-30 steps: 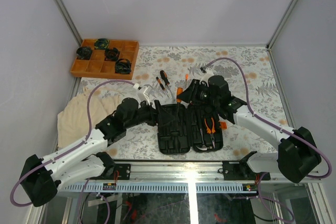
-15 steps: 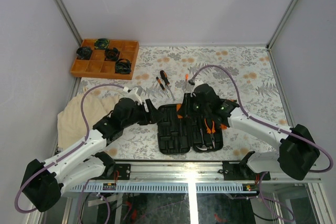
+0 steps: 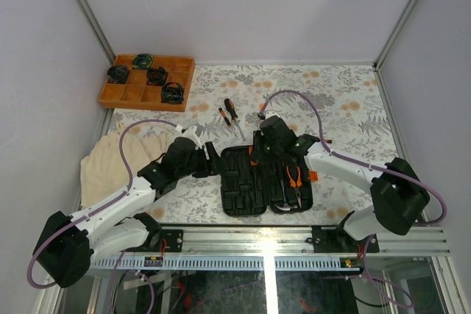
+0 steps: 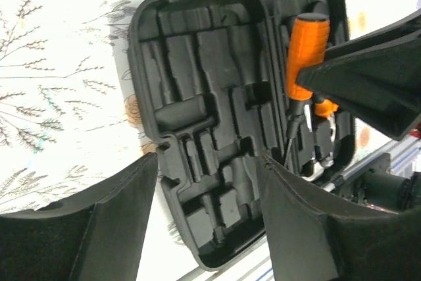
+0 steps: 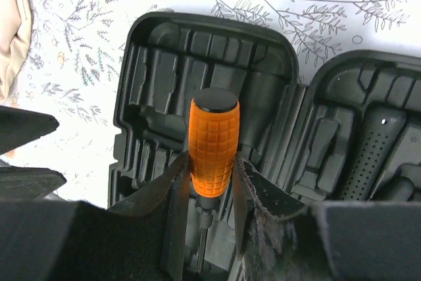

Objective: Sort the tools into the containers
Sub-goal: Place the screwdriver in the storage box.

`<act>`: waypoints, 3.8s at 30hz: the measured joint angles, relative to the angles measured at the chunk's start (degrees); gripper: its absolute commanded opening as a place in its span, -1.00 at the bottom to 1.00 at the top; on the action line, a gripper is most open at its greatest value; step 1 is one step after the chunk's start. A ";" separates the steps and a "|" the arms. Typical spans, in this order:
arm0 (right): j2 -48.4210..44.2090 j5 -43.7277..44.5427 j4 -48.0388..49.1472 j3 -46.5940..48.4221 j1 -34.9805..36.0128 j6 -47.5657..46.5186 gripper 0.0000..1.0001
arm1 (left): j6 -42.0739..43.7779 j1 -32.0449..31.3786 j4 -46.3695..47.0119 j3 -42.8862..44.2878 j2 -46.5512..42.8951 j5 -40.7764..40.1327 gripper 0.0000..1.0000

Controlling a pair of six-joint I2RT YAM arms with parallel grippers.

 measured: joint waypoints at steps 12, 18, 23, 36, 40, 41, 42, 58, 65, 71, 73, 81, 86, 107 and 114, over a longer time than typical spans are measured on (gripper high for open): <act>8.20 1.90 -3.85 6.08 0.00 -1.75 -0.70 | 0.02 0.00 0.66 -3.13 5.66 -0.61 -0.07; 11.43 2.43 -5.60 8.48 0.00 -2.86 -0.62 | 0.09 0.00 2.21 -3.41 8.11 -0.48 -0.08; 13.77 3.34 -6.34 8.98 0.02 -2.75 -0.50 | 0.13 0.00 3.82 -3.43 9.60 -0.09 -0.10; 16.09 6.08 -6.56 10.10 0.24 -1.44 -0.21 | 0.07 0.00 6.34 -5.01 11.69 1.22 -0.15; 17.51 7.10 -6.93 11.54 0.22 -1.55 -0.17 | 0.04 0.02 6.80 -5.33 11.72 1.64 -0.16; 17.92 7.43 -6.97 11.93 0.24 -1.64 -0.15 | 0.02 0.00 6.97 -5.42 11.78 1.73 -0.17; 18.23 7.61 -7.02 12.22 0.24 -1.68 -0.13 | 0.02 0.00 7.06 -5.44 11.85 1.86 -0.17; 17.86 9.09 -8.72 13.64 0.31 -2.62 0.04 | -0.22 0.02 8.87 -5.97 12.07 2.51 -0.30; 11.65 9.11 -9.53 12.37 0.31 -3.61 0.04 | -2.14 0.00 10.21 -7.19 11.52 3.87 -0.37; 8.20 9.16 -9.51 9.70 0.31 -3.63 0.03 | -4.39 -0.57 10.49 -9.57 8.52 4.59 -0.54; 8.20 9.11 -9.49 8.85 0.31 -3.63 0.02 | -5.40 -1.14 10.71 -10.49 7.34 4.59 -0.60; 8.20 7.69 -9.44 7.37 0.31 -3.85 -0.03 | -10.05 -6.23 10.75 -13.42 3.69 3.30 -0.80; 8.20 6.16 -9.51 7.26 0.31 -3.96 -0.11 | -13.09 -9.18 10.78 -14.08 2.78 1.36 -0.89; 11.85 1.79 -14.19 7.85 1.36 -5.33 -0.41 | -18.29 -14.80 10.62 -14.69 1.86 -2.32 -0.92; 13.75 1.73 -14.21 8.31 1.86 -5.33 -0.53 | -18.43 -14.84 10.62 -14.69 1.86 -2.47 -0.93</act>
